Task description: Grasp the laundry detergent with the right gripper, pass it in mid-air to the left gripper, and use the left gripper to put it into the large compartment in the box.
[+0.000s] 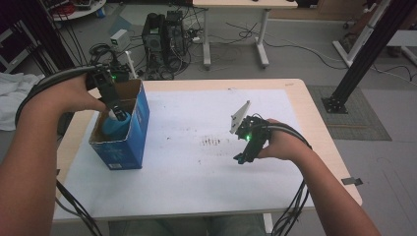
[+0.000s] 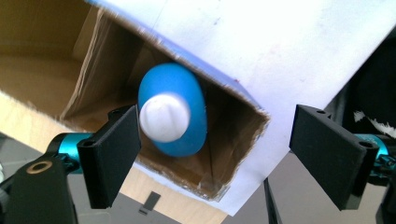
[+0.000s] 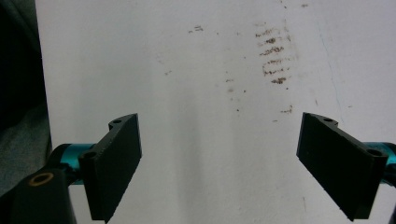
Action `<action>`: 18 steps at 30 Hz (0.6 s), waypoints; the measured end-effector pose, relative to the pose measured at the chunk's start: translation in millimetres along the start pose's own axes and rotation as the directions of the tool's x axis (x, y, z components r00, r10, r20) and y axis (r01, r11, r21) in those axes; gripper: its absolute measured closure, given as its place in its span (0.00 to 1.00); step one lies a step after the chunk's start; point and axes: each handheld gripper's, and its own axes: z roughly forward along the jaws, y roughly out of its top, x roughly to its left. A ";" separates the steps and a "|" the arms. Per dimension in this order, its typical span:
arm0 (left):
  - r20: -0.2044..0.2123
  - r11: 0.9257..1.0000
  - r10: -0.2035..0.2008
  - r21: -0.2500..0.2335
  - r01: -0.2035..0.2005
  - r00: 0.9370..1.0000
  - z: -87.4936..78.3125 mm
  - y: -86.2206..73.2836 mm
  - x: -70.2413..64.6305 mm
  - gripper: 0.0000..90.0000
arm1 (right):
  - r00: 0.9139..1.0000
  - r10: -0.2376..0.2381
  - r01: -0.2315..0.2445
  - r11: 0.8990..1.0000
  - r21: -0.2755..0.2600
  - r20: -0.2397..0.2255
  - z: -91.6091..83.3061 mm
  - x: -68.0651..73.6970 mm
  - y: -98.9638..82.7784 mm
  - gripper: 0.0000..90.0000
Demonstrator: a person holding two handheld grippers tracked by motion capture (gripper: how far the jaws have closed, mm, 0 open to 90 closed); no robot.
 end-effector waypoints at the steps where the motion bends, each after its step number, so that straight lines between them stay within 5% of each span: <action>1: -0.002 1.000 0.015 0.003 -0.015 1.000 -1.1 2.7 -1.7 0.18 | 1.000 0.003 -0.003 1.000 0.001 0.004 -1.6 -0.6 -0.2 0.15; 6: -0.005 0.998 0.067 -0.018 -0.067 0.998 -2.0 14.7 -12.3 0.18 | 1.000 0.002 -0.002 1.000 0.014 0.003 -8.8 -2.7 -1.5 0.15; 8: 0.002 0.993 0.116 -0.004 -0.116 0.993 -3.5 19.5 -14.1 0.18 | 1.000 0.009 -0.009 1.000 0.028 -0.002 -12.6 -4.8 -2.4 0.15; 12: 0.013 0.988 0.151 -0.015 -0.151 0.988 -2.3 27.3 -19.7 0.18 | 1.000 0.010 -0.010 0.999 0.048 -0.003 -17.6 -8.6 -3.4 0.15; 14: 0.026 0.981 0.193 -0.012 -0.192 0.981 -3.2 33.1 -21.0 0.18 | 1.000 0.010 -0.010 0.998 0.062 -0.007 -20.1 -11.0 -3.5 0.15; 18: 0.034 0.976 0.219 -0.002 -0.219 0.975 -1.6 39.4 -24.0 0.18 | 1.000 0.016 -0.015 0.997 0.077 -0.010 -23.6 -14.7 -2.6 0.15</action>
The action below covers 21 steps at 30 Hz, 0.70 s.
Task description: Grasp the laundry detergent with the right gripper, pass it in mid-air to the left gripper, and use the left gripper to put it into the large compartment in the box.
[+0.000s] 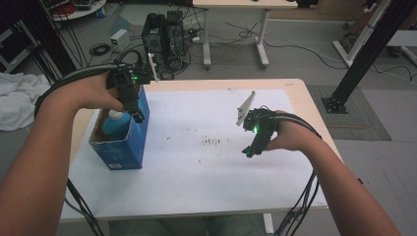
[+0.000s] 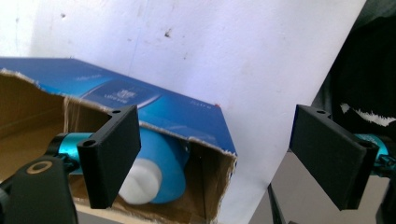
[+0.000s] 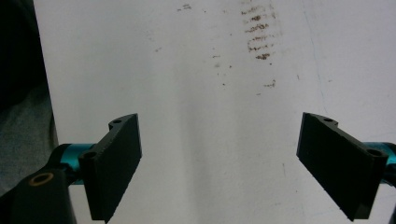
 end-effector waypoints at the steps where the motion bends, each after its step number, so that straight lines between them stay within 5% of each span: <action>1: -0.004 1.000 0.009 0.004 -0.009 1.000 1.2 2.5 -1.0 0.18 | 1.000 -0.007 0.007 1.000 0.014 -0.001 -2.8 -2.7 1.1 0.15; 16: 0.030 0.991 0.132 0.016 -0.132 0.991 27.7 34.9 -23.8 0.18 | 1.000 0.001 -0.001 0.997 0.077 -0.001 -14.5 -10.8 7.6 0.15; 21: 0.032 0.989 0.144 0.031 -0.145 0.989 36.4 42.3 -24.3 0.18 | 1.000 -0.009 0.010 0.995 0.103 -0.016 -15.1 -10.4 10.2 0.15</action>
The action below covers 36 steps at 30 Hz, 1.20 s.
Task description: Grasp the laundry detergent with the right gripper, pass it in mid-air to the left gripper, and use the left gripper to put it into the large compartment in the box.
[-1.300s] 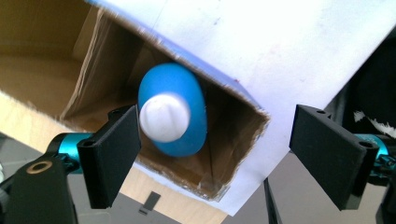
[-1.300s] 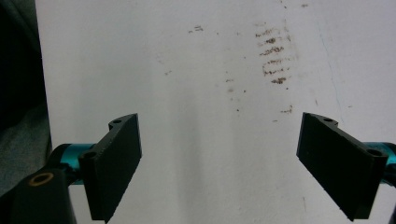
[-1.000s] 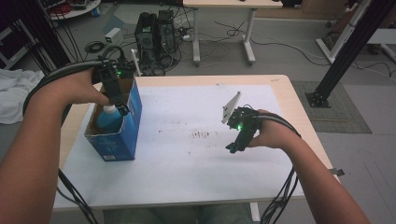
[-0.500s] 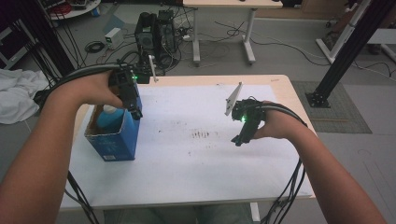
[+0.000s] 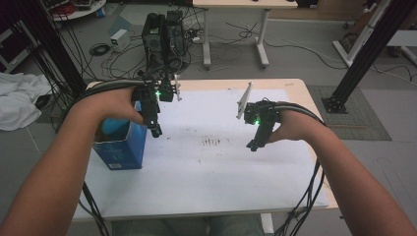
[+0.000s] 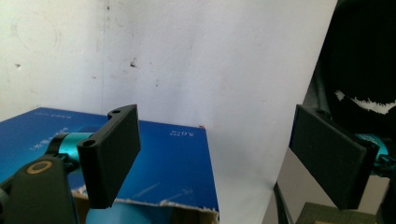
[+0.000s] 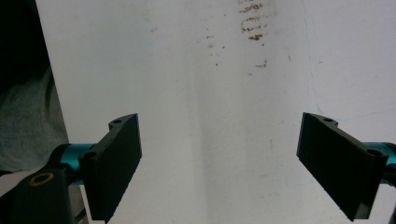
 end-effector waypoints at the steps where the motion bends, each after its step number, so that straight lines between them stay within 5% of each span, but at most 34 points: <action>1: 0.000 1.000 0.002 0.012 -0.002 1.000 4.9 3.9 0.6 0.18 | 1.000 0.010 -0.010 1.000 -0.003 -0.007 0.8 0.4 0.6 0.15; 10: 0.008 1.000 0.011 0.018 -0.011 1.000 20.0 12.1 1.8 0.18 | 1.000 0.004 -0.003 1.000 0.019 -0.018 2.0 -3.8 2.1 0.15; 36: 0.014 1.000 0.015 -0.008 -0.015 1.000 14.7 8.1 9.0 0.18 | 0.999 0.037 -0.037 0.999 0.014 -0.017 5.0 -8.3 1.6 0.15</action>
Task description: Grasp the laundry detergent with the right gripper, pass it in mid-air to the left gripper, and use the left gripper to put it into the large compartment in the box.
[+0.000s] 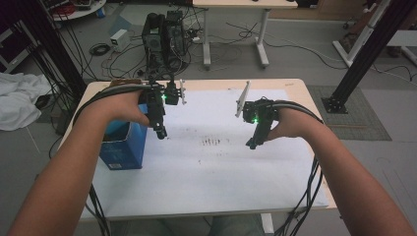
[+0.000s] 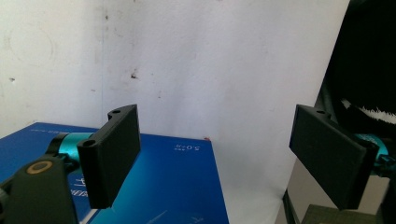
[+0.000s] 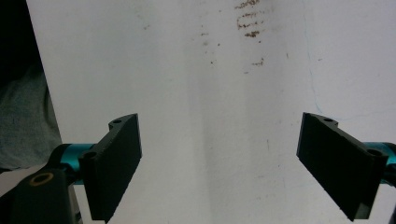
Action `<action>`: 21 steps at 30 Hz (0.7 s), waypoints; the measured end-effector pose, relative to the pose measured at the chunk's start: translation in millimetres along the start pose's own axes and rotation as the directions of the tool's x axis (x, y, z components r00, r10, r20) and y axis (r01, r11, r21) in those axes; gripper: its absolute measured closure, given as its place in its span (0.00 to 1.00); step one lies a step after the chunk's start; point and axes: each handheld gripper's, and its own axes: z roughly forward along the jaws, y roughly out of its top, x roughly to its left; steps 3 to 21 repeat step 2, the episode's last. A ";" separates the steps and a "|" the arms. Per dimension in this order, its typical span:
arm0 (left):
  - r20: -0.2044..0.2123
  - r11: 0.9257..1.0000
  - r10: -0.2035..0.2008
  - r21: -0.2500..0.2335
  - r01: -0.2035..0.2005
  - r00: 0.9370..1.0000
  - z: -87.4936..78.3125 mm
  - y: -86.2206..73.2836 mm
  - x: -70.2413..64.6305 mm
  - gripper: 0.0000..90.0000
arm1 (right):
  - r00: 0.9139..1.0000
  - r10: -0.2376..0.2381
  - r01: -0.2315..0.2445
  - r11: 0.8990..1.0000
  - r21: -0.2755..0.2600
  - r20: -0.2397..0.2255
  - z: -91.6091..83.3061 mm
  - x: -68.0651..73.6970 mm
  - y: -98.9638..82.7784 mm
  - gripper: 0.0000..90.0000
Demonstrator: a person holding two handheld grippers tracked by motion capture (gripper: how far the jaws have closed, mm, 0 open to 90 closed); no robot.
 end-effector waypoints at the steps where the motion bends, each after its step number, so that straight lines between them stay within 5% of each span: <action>1: 0.002 1.000 0.003 0.001 -0.003 1.000 0.8 1.4 0.6 0.18 | 1.000 -0.020 0.020 1.000 -0.011 0.002 0.1 -1.8 -0.8 0.15; 21: 0.002 1.000 0.003 0.001 -0.003 1.000 0.8 1.4 0.6 0.18 | 1.000 -0.020 0.020 1.000 -0.011 0.002 0.1 -1.8 -0.8 0.15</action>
